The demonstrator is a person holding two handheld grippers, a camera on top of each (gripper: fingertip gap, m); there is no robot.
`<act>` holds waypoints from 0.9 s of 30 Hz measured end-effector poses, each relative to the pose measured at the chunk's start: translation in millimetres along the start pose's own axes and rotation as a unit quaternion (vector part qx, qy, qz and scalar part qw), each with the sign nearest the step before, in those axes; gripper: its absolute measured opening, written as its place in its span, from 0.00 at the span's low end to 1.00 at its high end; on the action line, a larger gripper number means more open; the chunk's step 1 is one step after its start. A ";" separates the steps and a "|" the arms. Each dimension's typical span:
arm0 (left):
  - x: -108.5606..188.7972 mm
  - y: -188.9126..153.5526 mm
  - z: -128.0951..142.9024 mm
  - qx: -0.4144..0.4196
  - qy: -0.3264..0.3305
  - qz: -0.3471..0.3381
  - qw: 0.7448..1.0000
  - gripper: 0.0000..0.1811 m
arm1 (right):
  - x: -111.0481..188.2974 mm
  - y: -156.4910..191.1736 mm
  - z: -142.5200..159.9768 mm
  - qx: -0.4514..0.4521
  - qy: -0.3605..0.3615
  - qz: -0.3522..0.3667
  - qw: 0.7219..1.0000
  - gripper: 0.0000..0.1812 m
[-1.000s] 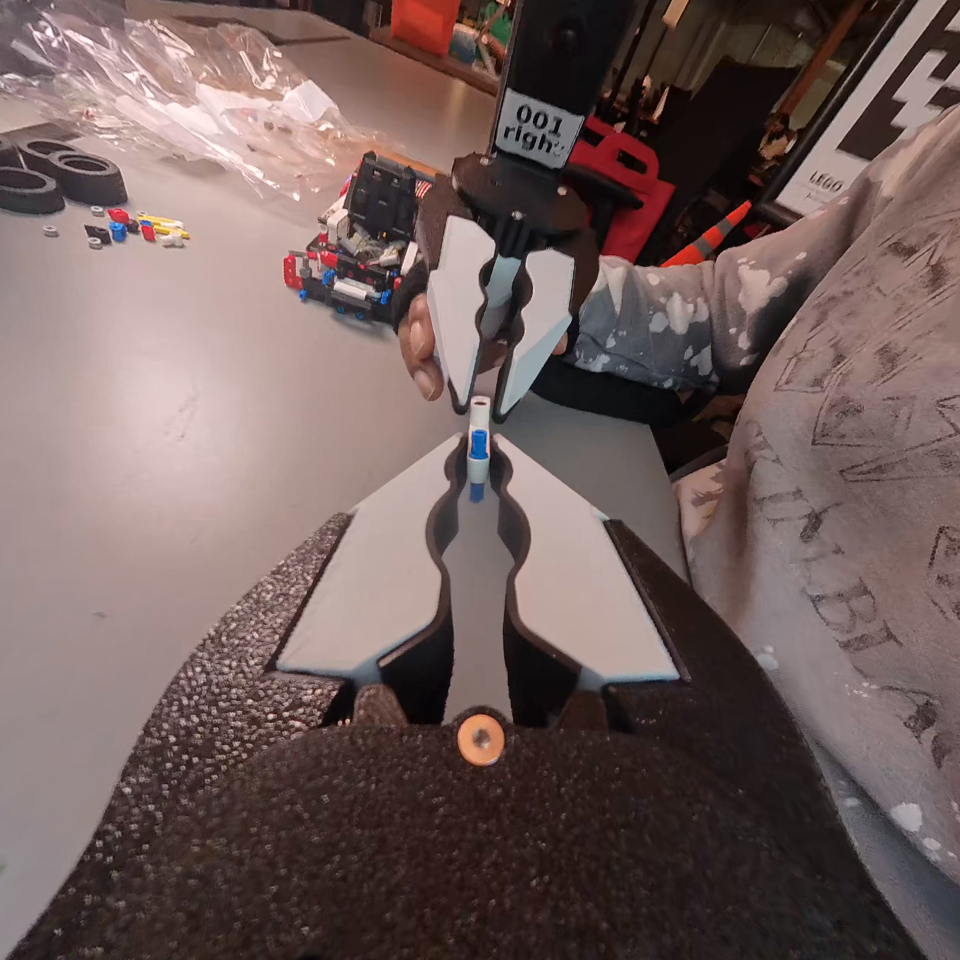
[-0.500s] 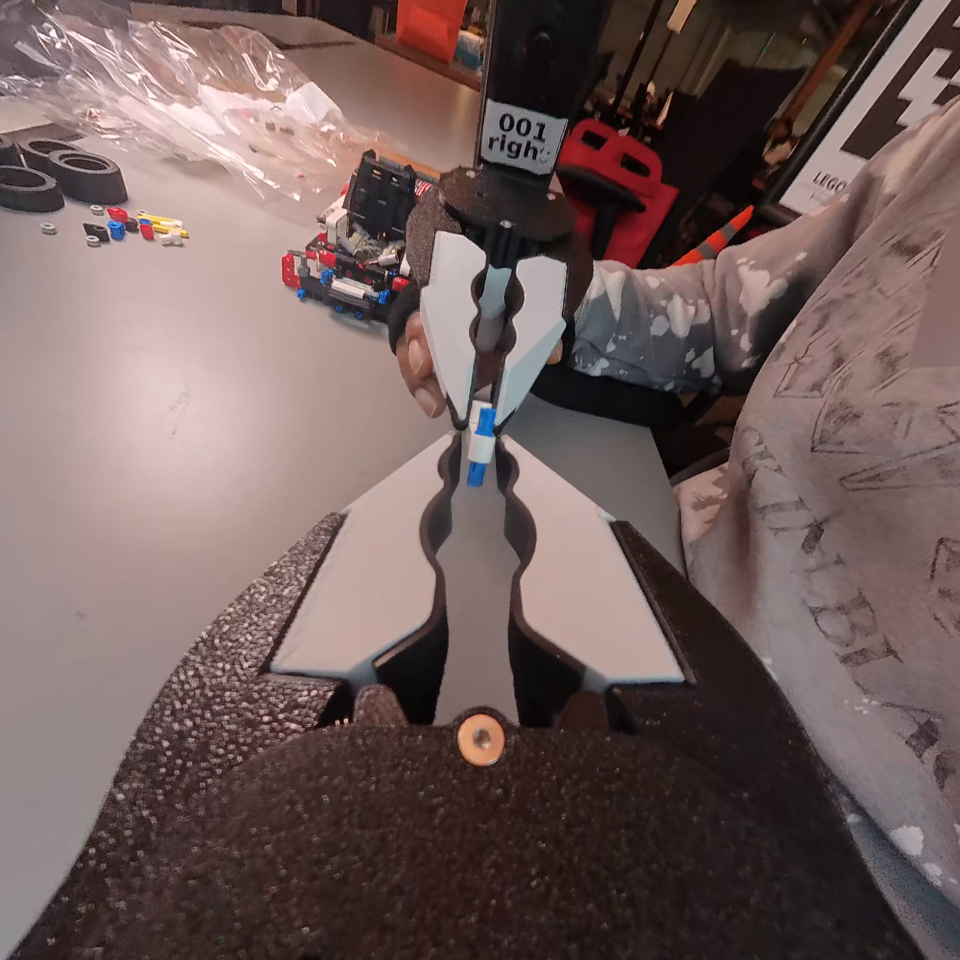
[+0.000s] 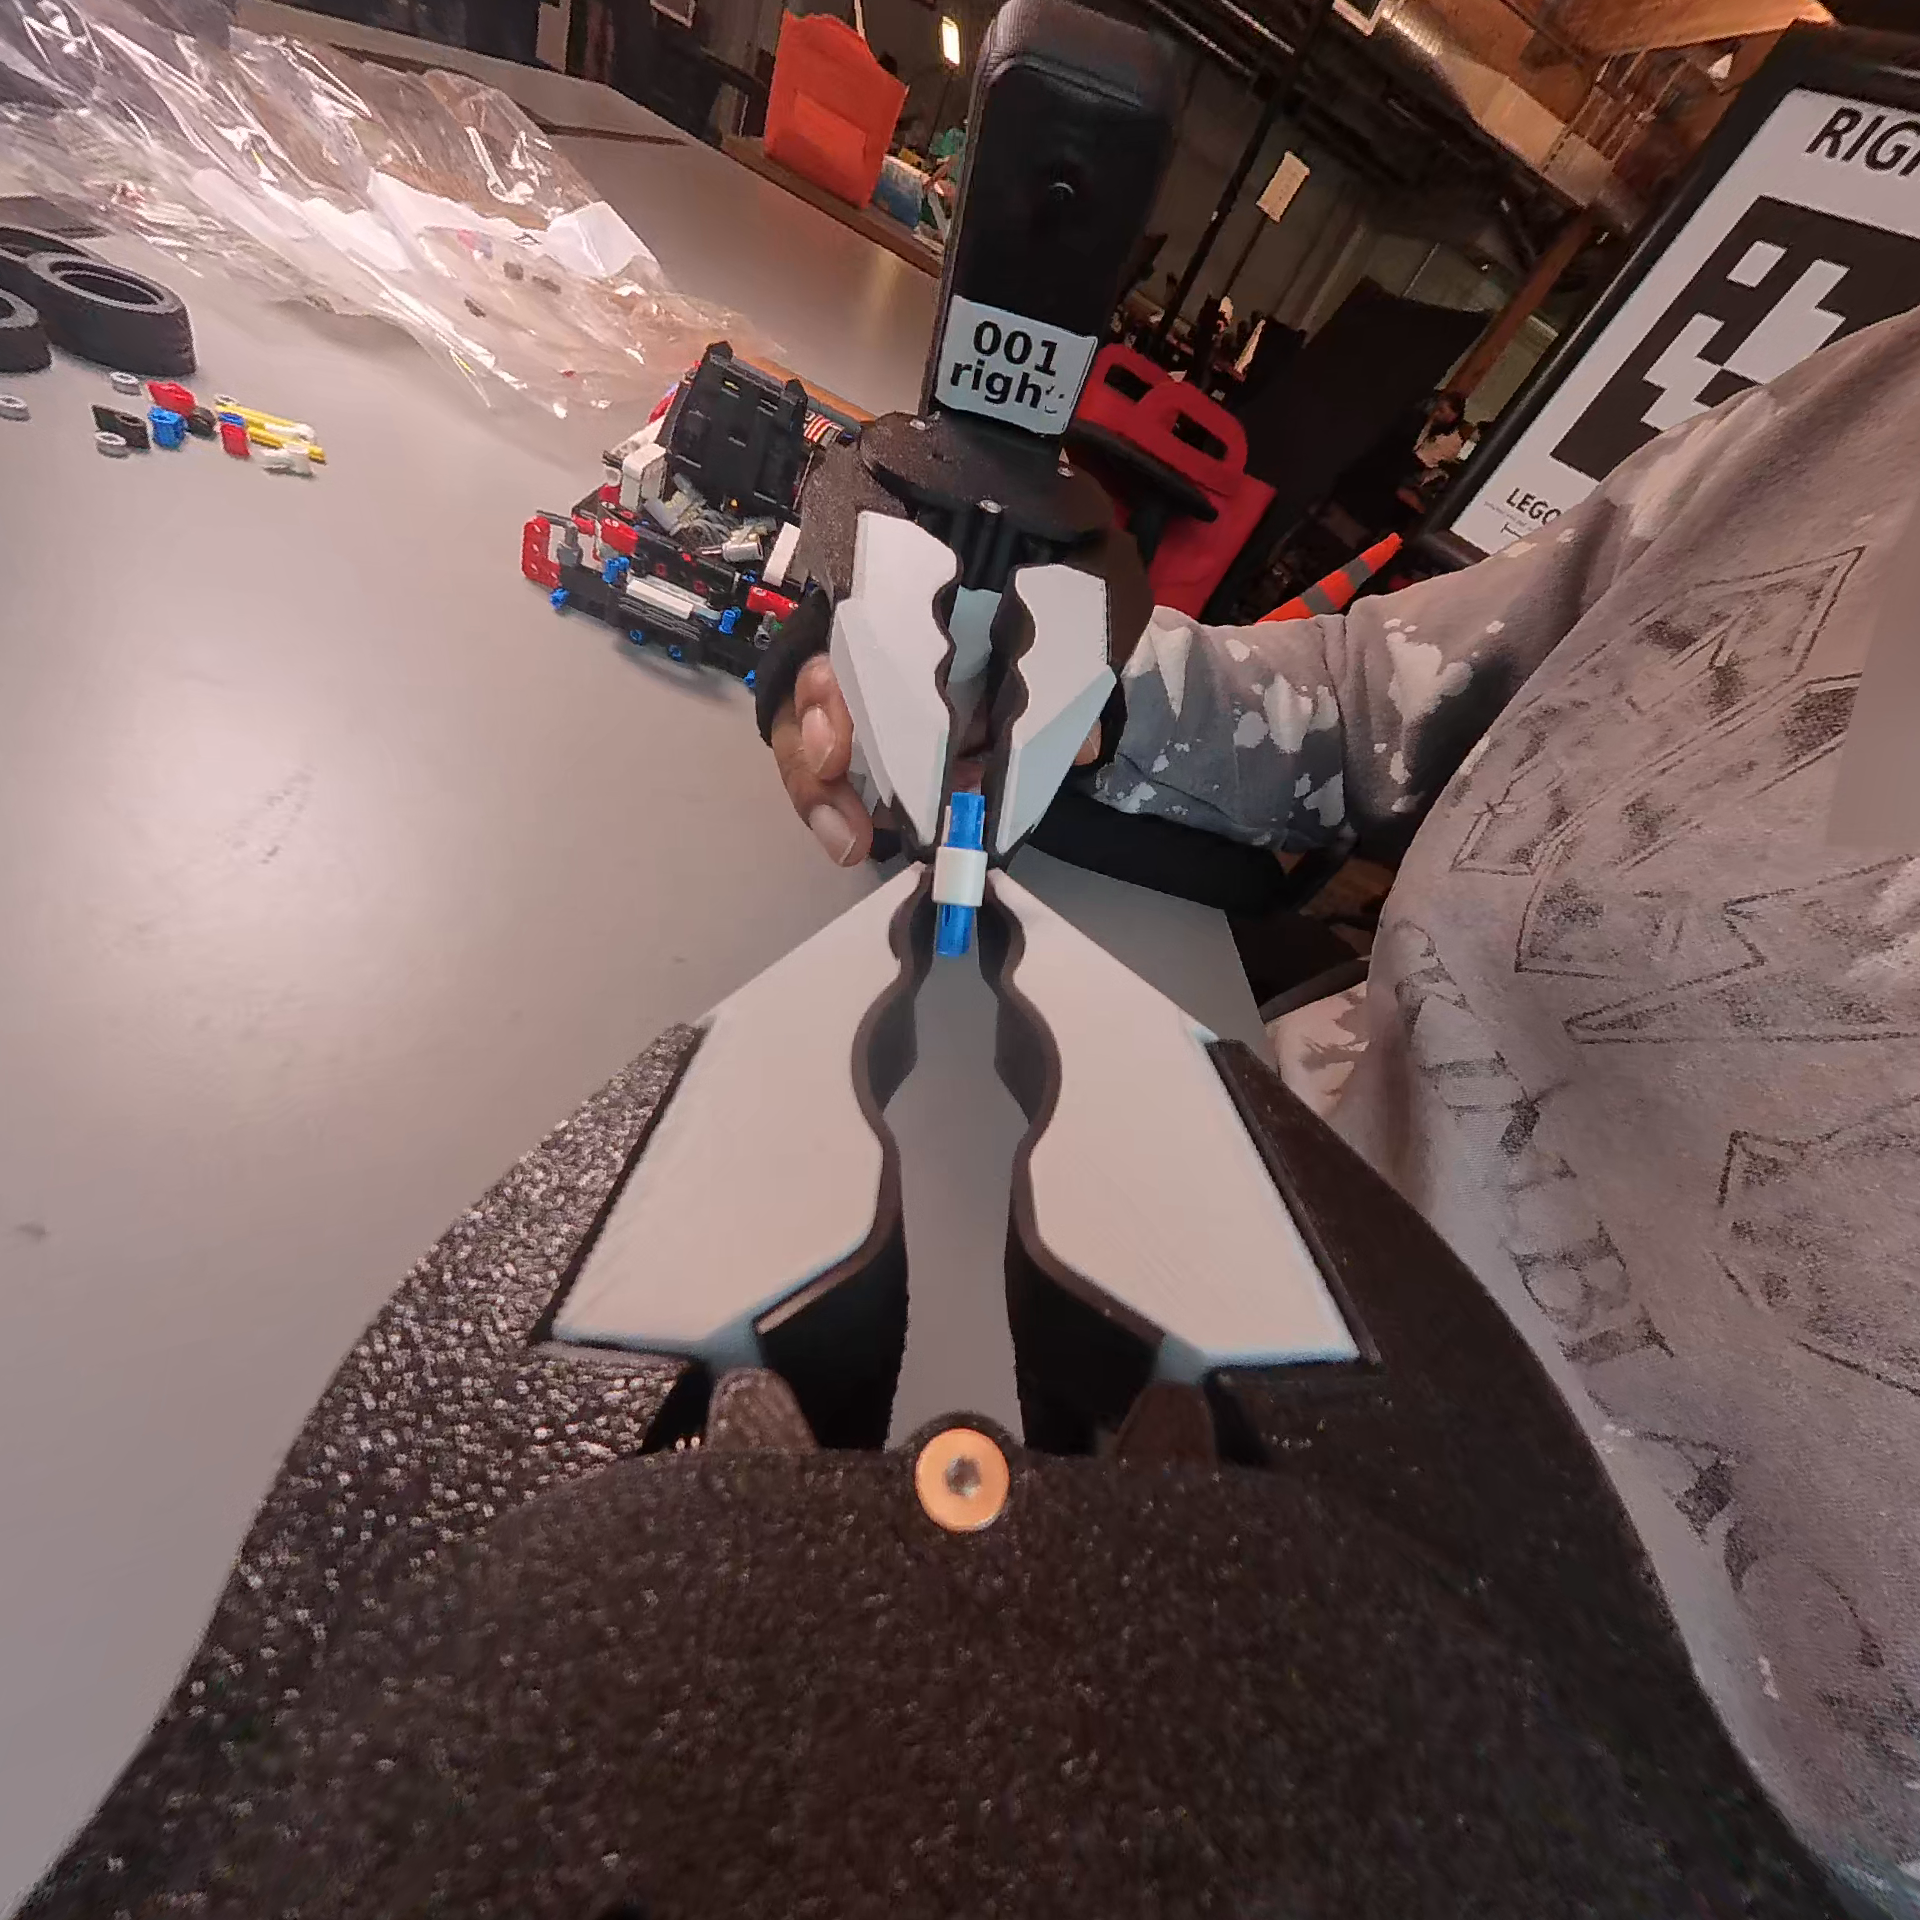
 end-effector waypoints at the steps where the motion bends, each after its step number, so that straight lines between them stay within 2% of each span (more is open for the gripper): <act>1: 0.1 -0.2 0.0 0.002 0.001 0.001 1.000 0.03 | -0.1 0.5 -0.3 0.001 -0.001 -0.002 1.000 0.04; 10: -3.5 -4.8 16.8 -0.003 0.055 -0.002 0.998 0.03 | -4.5 7.1 9.2 -0.008 0.031 -0.023 0.999 0.03; 15: -4.8 -1.6 11.9 -0.001 0.038 -0.014 0.999 0.03 | -1.2 3.4 6.4 0.002 0.035 -0.008 0.999 0.03; 17: -2.8 0.4 7.9 0.006 0.026 -0.015 1.000 0.02 | 1.9 1.5 -1.9 -0.003 0.016 -0.006 1.000 0.03; 18: 0.0 10.4 14.2 -0.007 0.042 -0.043 0.998 0.03 | 12.0 -2.9 -15.5 -0.005 -0.023 0.006 1.000 0.03; 20: 9.6 21.5 16.3 0.012 0.035 -0.054 0.998 0.02 | 49.7 -13.1 -50.5 -0.019 -0.114 0.026 0.993 0.03; 22: 12.2 22.8 9.5 0.013 0.021 -0.054 0.998 0.03 | 59.8 -17.6 -49.4 0.000 -0.098 0.054 0.994 0.03; 25: 4.6 23.2 9.0 0.018 0.024 -0.056 0.998 0.03 | 37.1 -13.9 -27.7 -0.020 -0.053 0.033 0.998 0.03; 27: 1.7 27.0 17.5 0.018 0.041 -0.069 0.997 0.03 | 23.6 -15.5 -5.6 -0.006 0.023 0.043 0.999 0.03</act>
Point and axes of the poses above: each gripper's, where its closed fingertips meet, x back along the fingers, z out of its underside, y = z × x across the jaws, the point moved 1 cm from there along x, back along the fingers, and after that the axes turned 8 degrees about -z, right-handed, at the moved point
